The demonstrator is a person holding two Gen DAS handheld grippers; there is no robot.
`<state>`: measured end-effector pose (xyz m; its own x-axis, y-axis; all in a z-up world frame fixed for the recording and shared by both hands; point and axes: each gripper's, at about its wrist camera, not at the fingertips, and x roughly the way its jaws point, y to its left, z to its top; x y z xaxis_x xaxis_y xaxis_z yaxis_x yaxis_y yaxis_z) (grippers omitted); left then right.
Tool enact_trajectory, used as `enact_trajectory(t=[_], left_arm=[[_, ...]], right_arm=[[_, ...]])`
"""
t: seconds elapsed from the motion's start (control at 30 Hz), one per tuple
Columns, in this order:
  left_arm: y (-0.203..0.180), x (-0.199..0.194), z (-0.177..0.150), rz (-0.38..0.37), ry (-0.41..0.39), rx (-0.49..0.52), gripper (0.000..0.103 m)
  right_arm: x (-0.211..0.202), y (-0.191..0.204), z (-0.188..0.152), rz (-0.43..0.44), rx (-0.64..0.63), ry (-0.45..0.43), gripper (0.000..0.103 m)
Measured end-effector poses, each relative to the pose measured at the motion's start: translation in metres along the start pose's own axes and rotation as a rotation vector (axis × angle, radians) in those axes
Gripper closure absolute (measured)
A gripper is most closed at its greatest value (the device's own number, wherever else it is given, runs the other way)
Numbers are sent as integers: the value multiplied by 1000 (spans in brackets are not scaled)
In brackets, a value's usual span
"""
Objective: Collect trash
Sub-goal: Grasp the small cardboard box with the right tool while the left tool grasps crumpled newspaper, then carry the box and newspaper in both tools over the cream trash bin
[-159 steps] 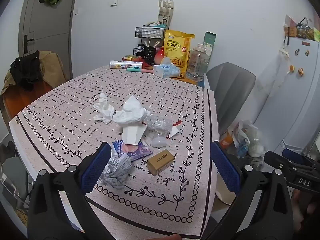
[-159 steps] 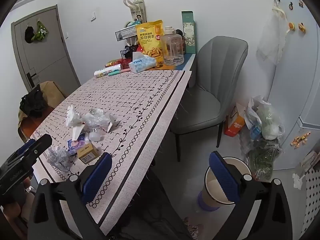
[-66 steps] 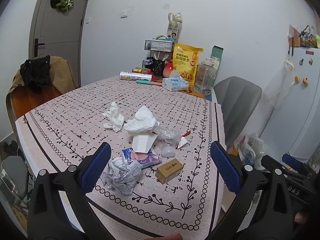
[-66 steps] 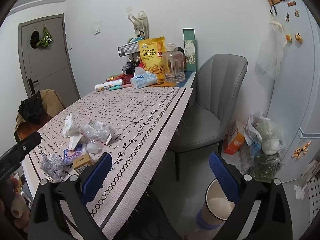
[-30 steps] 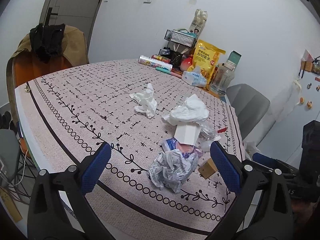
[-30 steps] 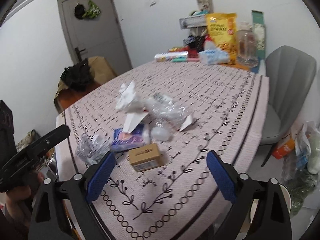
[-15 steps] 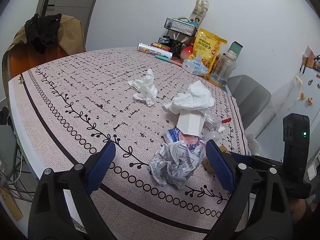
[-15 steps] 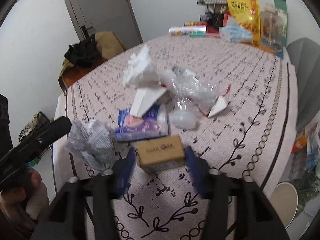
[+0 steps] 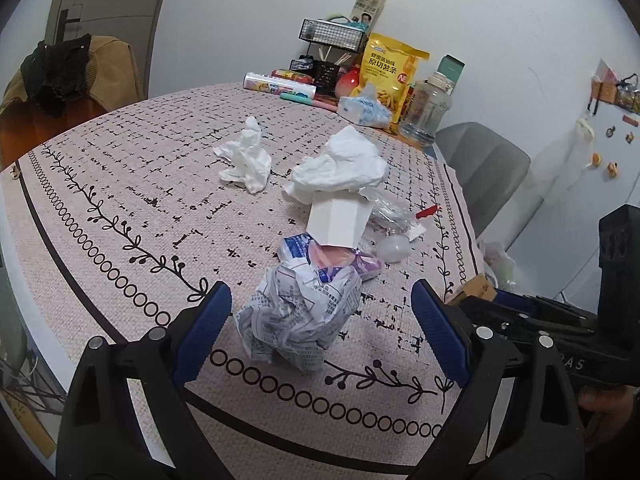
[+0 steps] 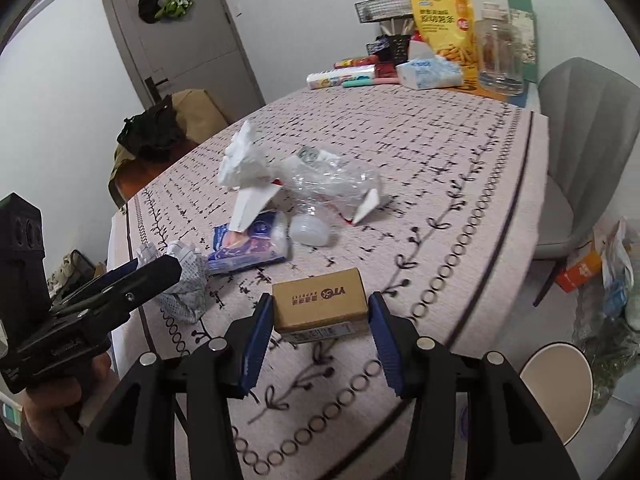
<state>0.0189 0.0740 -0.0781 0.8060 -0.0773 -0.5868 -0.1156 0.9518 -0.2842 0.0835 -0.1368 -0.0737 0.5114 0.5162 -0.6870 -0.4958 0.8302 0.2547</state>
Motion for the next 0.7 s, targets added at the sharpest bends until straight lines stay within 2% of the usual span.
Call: enact_trajectory(t=[0.23, 0.33, 0.37, 0.4, 0.57, 0.7], left_arm=[[-6, 8, -4, 32, 24, 30, 25], [-6, 9, -1, 54, 22, 33, 44], [-5, 9, 0, 61, 21, 33, 59], [-4, 9, 2, 69, 25, 30, 64], [-1, -3, 8, 56, 6, 15, 73], [-4, -17, 13, 60, -24, 14, 74]], right_arm=[[-17, -9, -10, -16, 18, -24, 55], [-24, -18, -13, -22, 44, -33, 55], [-26, -21, -13, -24, 50, -38, 55], [-28, -22, -14, -25, 53, -41, 55], [-37, -25, -17, -18, 60, -64, 55], [-42, -27, -16, -9, 60, -79, 55]])
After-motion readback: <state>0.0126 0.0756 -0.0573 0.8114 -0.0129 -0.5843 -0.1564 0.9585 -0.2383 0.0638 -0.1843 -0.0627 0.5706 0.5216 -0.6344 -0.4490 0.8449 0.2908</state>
